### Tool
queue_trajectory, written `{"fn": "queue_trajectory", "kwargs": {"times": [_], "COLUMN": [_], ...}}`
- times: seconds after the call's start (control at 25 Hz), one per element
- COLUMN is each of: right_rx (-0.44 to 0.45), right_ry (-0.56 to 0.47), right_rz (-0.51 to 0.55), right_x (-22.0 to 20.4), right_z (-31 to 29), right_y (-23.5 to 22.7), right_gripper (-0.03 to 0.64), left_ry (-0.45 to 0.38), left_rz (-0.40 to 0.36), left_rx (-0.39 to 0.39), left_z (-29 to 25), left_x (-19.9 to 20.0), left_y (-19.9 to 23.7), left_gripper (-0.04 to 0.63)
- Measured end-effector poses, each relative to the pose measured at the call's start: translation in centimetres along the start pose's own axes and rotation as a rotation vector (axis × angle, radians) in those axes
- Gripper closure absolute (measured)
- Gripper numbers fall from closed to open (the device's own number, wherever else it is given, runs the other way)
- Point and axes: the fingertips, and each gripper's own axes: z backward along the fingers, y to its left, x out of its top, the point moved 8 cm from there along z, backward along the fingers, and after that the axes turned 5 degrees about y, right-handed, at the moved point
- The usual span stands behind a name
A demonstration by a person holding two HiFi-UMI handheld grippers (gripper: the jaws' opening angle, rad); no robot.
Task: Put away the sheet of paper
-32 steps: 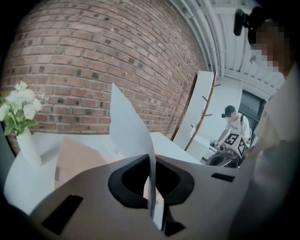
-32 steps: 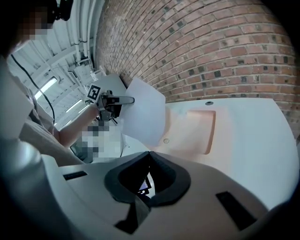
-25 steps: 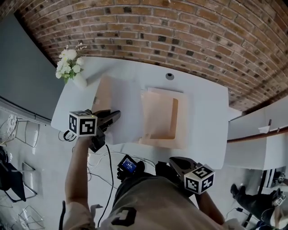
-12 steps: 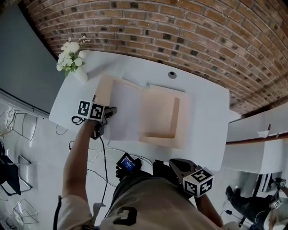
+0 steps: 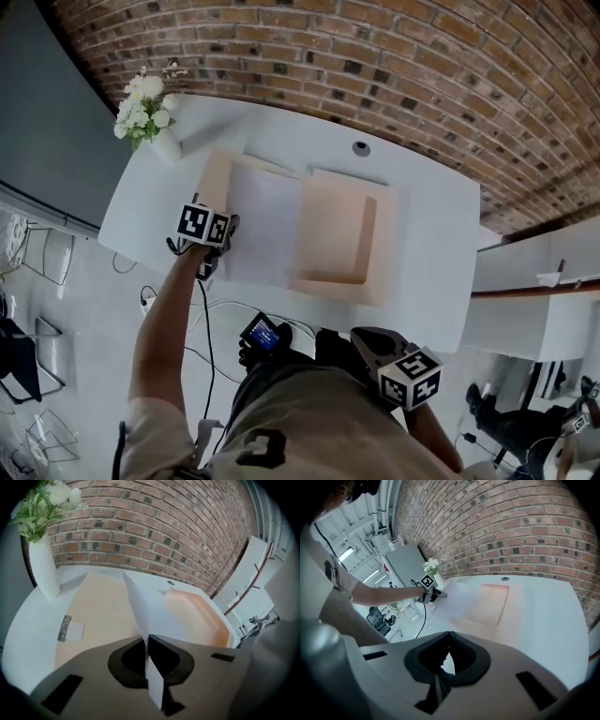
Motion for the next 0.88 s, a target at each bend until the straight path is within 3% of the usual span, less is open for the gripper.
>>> {"fn": "queue_trajectory", "kwargs": {"times": [0.32,0.56,0.88], "right_rx": [-0.009,-0.005,0.004], "right_ry": [0.005,0.012,0.014], "right_rz": [0.002,-0.008,0.005], "right_x": [1.2,1.3,1.9], "right_z": [-0.3,-0.8,-1.3], "right_y": [0.3,0.1,0.3], "right_gripper": [0.595,0.595,0.595], "left_ry": [0.000,0.039,0.038], "left_rz": [-0.019,-0.129,-0.190], "left_rx": [0.032,0.039,0.059], "left_z": [-1.9,-2.9,-4.1], "left_x": [0.4,0.5,0.8], "left_y": [0.2,-0.9,-2.8], "left_gripper": [0.581,0.581,0.581]}}
